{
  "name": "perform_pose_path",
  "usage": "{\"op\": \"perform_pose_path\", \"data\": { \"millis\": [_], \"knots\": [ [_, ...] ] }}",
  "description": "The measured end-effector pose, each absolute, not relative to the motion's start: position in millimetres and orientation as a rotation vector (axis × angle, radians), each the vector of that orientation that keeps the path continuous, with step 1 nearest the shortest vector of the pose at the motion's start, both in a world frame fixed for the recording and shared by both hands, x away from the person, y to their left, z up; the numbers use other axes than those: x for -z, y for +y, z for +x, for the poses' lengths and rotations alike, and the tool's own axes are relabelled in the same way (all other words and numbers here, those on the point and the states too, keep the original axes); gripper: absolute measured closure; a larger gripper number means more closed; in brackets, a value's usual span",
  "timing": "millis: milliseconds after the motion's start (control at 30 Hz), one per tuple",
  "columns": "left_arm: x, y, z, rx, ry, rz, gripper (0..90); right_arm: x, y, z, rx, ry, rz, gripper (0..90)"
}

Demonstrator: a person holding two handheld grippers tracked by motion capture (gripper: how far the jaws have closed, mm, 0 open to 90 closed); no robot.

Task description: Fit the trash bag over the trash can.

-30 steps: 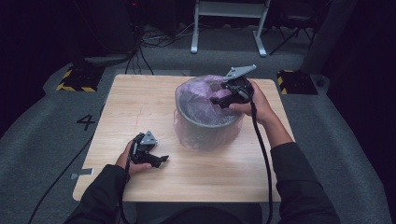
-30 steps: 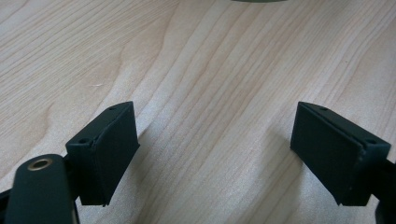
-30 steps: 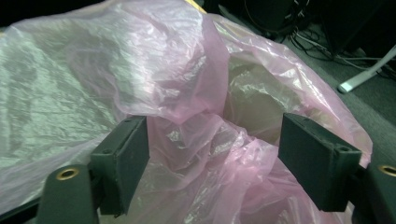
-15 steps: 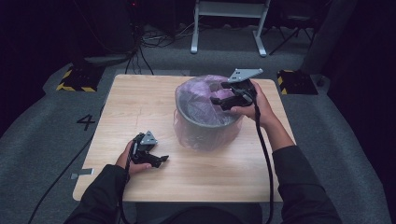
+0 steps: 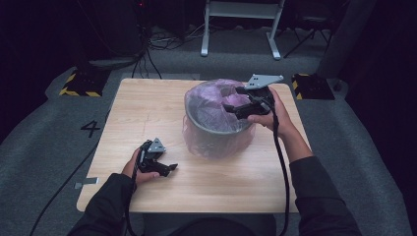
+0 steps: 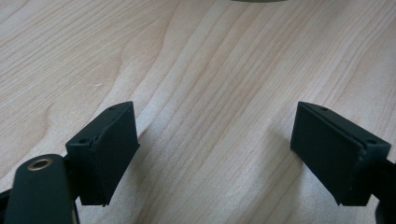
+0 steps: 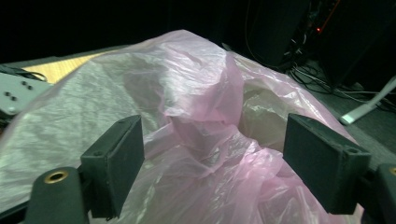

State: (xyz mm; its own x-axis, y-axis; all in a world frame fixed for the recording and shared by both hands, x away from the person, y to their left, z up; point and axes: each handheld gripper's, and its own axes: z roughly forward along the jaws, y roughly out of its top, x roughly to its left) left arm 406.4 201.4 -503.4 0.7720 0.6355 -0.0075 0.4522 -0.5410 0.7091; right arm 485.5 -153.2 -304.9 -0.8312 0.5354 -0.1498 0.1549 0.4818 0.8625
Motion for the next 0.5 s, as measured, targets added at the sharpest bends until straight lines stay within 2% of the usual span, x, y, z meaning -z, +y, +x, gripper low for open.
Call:
{"op": "perform_pose_path", "data": {
  "millis": [500],
  "knots": [
    [503,202,406,-0.328,0.804,2.238,14.8,305,-167,473,-1.297,2.281,0.594,16.8]
  ]
}}
